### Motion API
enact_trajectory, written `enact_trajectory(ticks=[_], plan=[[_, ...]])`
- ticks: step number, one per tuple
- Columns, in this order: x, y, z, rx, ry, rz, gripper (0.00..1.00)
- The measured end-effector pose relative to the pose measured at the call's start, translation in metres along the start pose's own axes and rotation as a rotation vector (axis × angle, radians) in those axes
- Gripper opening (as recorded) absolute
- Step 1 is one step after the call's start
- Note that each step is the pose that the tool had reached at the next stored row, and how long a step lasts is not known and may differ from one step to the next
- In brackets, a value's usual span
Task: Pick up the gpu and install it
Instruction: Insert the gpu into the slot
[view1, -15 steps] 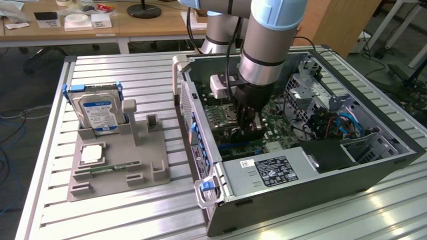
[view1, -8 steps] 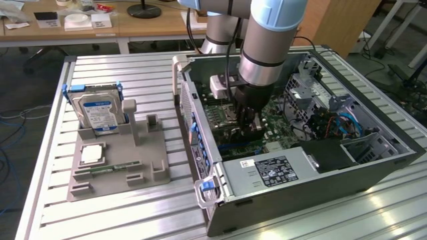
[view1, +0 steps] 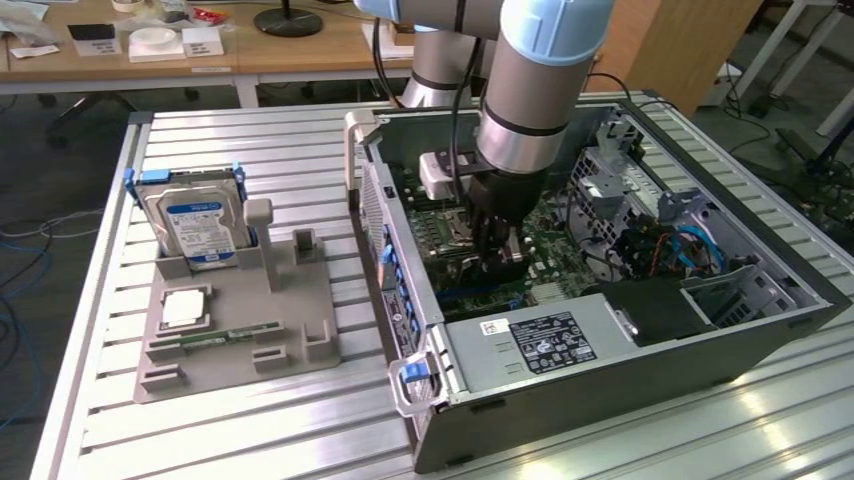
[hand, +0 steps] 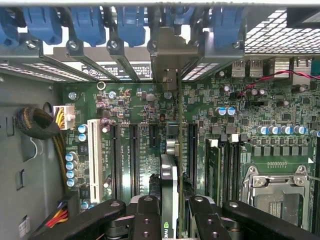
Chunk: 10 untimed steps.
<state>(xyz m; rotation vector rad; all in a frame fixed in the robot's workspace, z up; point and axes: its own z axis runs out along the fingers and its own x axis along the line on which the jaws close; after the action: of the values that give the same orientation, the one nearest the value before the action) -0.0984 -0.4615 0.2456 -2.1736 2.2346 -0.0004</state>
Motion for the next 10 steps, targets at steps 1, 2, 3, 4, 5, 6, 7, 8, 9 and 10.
enact_trajectory(ticks=[1,2,3,4,5,6,7,8,9,10], plan=[[0.0,0.0,0.0,0.0,0.0001,0.0,0.26],[0.0,0.0,0.0,-0.0001,0.0001,0.0,0.26],[0.0,0.0001,0.0004,0.0,-0.0001,0.0,0.26],[0.0,0.0003,0.0009,0.0002,-0.0004,0.0,0.26],[0.0,0.0006,0.0012,0.0002,-0.0003,0.0,0.26],[0.0,0.0008,0.0015,0.0002,-0.0001,0.0,0.26],[0.0001,0.0009,0.0017,0.0,0.0,0.0,0.26],[0.0001,0.0011,0.002,0.0001,0.0,0.0,0.26],[0.0001,0.0013,0.0024,0.0001,0.0002,0.0,0.26],[0.0001,0.0015,0.0026,0.0,0.0003,0.0,0.26]])
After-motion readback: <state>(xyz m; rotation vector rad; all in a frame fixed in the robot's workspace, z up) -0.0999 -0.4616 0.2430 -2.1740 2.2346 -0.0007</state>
